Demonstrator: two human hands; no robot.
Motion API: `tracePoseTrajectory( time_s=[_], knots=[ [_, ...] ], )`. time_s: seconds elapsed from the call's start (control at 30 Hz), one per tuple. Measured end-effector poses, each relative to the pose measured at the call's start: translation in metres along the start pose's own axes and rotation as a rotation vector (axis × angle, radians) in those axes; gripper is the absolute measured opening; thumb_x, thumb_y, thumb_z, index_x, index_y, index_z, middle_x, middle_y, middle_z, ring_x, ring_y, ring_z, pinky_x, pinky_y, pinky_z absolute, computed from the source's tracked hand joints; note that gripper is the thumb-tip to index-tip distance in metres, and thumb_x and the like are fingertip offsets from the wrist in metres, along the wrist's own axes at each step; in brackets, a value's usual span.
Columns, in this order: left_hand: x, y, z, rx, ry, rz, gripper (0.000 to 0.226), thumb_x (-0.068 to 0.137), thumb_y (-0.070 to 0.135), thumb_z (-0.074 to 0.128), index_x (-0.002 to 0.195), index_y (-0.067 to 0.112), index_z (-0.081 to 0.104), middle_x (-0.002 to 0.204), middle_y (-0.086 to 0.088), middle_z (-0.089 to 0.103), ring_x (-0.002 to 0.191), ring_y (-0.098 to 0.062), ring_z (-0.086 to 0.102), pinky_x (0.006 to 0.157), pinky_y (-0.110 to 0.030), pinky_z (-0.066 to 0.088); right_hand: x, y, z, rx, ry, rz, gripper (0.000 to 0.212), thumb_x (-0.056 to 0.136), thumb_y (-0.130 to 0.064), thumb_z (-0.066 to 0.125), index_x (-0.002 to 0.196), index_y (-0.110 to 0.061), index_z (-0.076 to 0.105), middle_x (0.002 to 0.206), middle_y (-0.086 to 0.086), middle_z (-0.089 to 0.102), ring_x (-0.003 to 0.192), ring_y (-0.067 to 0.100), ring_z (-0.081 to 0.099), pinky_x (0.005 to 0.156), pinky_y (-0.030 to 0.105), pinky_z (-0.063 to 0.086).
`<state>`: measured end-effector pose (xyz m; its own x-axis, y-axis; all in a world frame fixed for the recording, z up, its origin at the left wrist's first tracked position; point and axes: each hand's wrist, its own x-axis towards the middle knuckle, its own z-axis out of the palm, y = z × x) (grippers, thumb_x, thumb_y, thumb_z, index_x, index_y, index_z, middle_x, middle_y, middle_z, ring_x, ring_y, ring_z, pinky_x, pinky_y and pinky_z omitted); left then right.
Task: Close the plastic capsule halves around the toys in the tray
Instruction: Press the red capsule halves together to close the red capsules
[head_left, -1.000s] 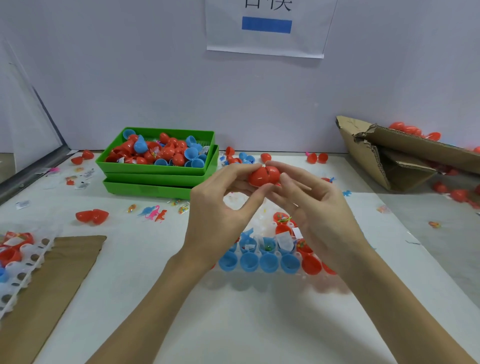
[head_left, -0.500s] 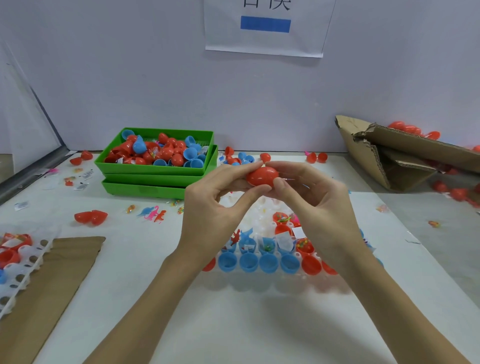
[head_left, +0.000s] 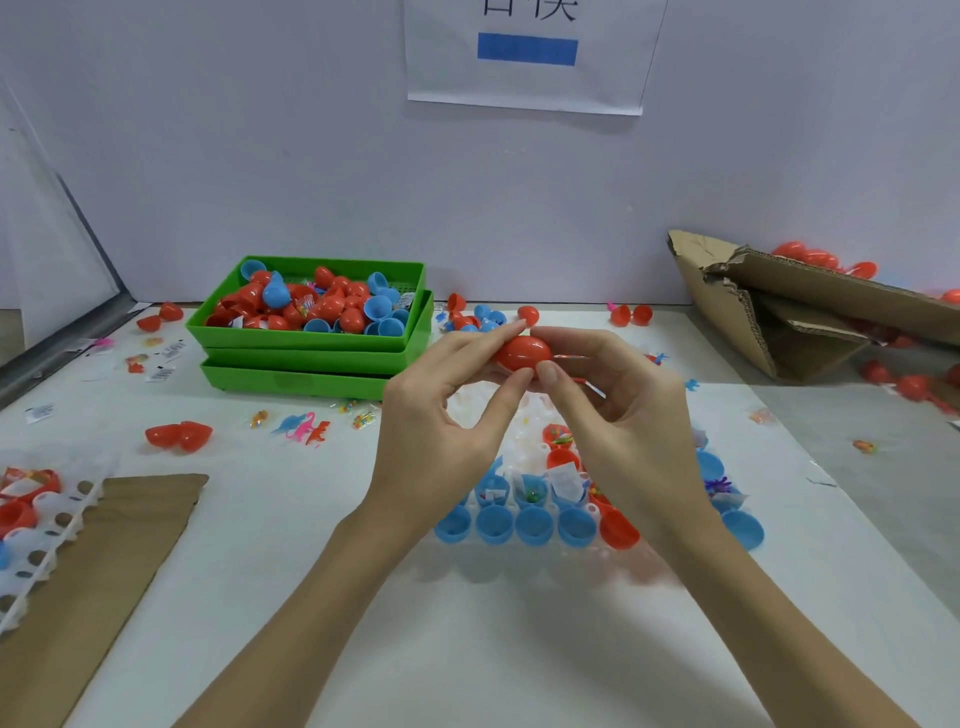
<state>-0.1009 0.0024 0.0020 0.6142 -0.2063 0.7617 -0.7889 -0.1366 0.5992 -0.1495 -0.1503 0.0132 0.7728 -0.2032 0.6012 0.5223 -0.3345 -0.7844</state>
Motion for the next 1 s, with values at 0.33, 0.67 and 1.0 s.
tracePoseTrajectory(
  time_s=[0.33, 0.67, 1.0],
  knots=[
    [-0.0051, -0.0025, 0.0071, 0.274, 0.063, 0.117, 0.038, 0.095, 0.006, 0.076, 0.132, 0.003, 0.067, 0.114, -0.010, 0.070, 0.102, -0.013, 0.064, 0.094, -0.017, 0.053, 0.0004, 0.0017, 0.0014, 0.087, -0.006, 0.079, 0.023, 0.096, -0.015, 0.070, 0.118, -0.019, 0.071, 0.104, -0.012, 0.076, 0.098, 0.009, 0.074, 0.083, 0.018, 0.057],
    [-0.0031, -0.0024, 0.0032, 0.229, 0.036, 0.097, 0.040, 0.095, 0.010, 0.075, 0.133, 0.003, 0.067, 0.117, -0.010, 0.071, 0.106, -0.019, 0.069, 0.093, -0.033, 0.059, 0.0025, -0.0001, -0.0038, 0.067, -0.031, 0.097, 0.027, 0.095, -0.017, 0.071, 0.122, -0.013, 0.071, 0.108, -0.006, 0.077, 0.101, 0.009, 0.074, 0.088, 0.023, 0.059],
    [-0.0061, 0.0052, 0.0084, 0.265, 0.042, 0.079, 0.049, 0.092, 0.008, 0.080, 0.138, 0.002, 0.064, 0.115, -0.008, 0.068, 0.097, -0.016, 0.068, 0.093, -0.026, 0.057, 0.0021, 0.0018, -0.0036, 0.077, -0.024, 0.121, 0.027, 0.092, -0.020, 0.074, 0.119, -0.020, 0.073, 0.105, -0.013, 0.077, 0.103, 0.009, 0.073, 0.089, 0.022, 0.058]
  ],
)
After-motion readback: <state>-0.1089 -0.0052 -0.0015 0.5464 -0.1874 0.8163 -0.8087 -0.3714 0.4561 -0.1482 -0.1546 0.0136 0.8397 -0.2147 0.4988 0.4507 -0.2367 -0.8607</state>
